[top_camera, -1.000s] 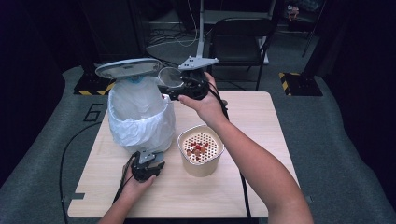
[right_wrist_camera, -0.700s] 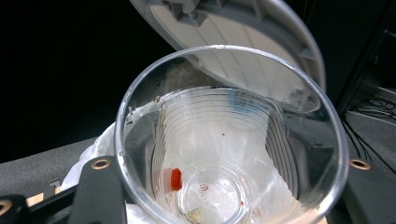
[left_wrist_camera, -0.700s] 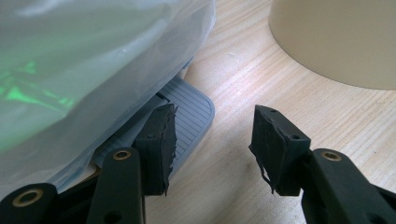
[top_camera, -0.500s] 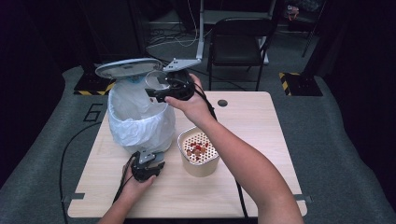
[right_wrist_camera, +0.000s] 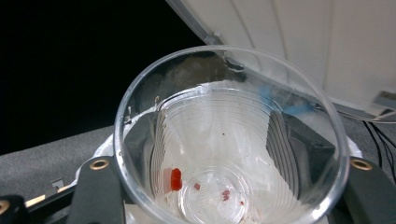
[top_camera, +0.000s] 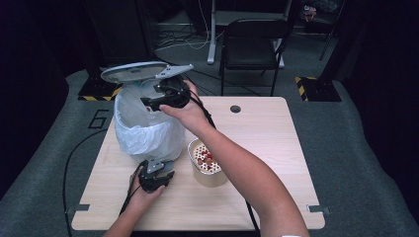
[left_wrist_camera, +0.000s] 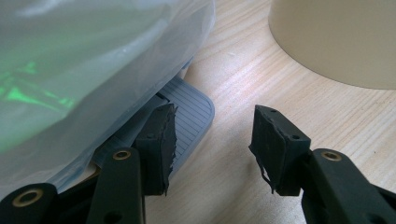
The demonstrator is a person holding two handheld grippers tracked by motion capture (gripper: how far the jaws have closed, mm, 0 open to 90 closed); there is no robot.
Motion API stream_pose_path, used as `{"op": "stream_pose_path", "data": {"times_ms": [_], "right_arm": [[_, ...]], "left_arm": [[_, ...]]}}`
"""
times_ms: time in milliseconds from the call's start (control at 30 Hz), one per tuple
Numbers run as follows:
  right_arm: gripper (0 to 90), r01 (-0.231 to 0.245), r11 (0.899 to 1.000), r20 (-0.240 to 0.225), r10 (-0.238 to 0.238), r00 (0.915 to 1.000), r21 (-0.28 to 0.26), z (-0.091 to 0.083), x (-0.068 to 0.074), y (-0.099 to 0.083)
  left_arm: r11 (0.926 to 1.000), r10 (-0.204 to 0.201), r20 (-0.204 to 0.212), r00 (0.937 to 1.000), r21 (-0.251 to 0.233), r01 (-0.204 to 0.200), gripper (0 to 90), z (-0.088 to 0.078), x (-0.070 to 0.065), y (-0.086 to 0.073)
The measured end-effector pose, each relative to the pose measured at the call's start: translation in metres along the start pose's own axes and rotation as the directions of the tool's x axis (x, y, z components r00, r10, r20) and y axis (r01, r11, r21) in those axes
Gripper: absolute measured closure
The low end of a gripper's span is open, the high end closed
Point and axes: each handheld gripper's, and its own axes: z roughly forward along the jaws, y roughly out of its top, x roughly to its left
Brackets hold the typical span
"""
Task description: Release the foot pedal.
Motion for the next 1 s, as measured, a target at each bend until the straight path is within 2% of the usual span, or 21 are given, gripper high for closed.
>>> {"op": "stream_pose_path", "data": {"times_ms": [233,433,600,667,733,767,800,867,933,1000], "right_arm": [[35.7,-0.004,1.0,0.006,0.004,1.0,0.018,0.019,0.003,-0.003],[34.6,-0.012,1.0,0.016,0.012,0.9998,0.025,0.026,0.005,-0.003],[31.9,-0.046,0.999,0.046,0.045,0.9979,0.023,0.029,0.002,-0.004],[27.4,-0.05,0.999,0.053,0.049,0.9974,0.016,0.031,0.0,-0.004],[10.9,-0.065,0.998,0.057,0.064,0.9963,0.013,0.034,0.002,-0.005],[6.7,-0.084,0.996,0.064,0.083,0.9945,0.018,0.036,0.002,-0.005],[4.8,-0.1,0.995,0.062,0.098,0.9933,0.024,0.037,0.002,-0.005],[0.0,-0.095,0.995,0.071,0.093,0.9932,0.033,0.038,0.003,-0.006],[0.0,-0.105,0.994,0.064,0.102,0.9927,0.034,0.037,0.003,-0.006],[0.0,-0.093,0.995,0.059,0.091,0.9941,0.034,0.033,0.003,-0.006]], "left_arm": [[1.0,-0.001,0.0,1.0,0.0,0.001,49.8,0.0,0.0,0.0],[1.0,0.001,0.0,1.0,-0.001,-0.001,49.8,0.0,0.0,0.0],[1.0,0.003,0.0,1.0,0.0,-0.003,49.8,0.0,0.0,0.0],[1.0,0.002,0.0,1.0,0.0,-0.002,49.8,0.0,0.0,0.0],[1.0,0.0,0.0,1.0,0.0,0.0,49.8,0.0,0.0,0.0],[1.0,-0.001,0.0,1.0,-0.001,0.001,49.8,0.0,0.0,0.0],[1.0,0.0,0.0,1.0,0.0,0.0,49.8,0.0,0.0,0.0],[1.0,0.0,0.0,1.0,0.0,0.0,49.8,0.0,0.0,0.0],[1.0,-0.001,0.0,1.0,0.0,0.001,49.8,0.0,0.0,0.0],[1.0,0.0,0.0,1.0,-0.001,0.0,49.8,0.0,0.0,0.0]]}}
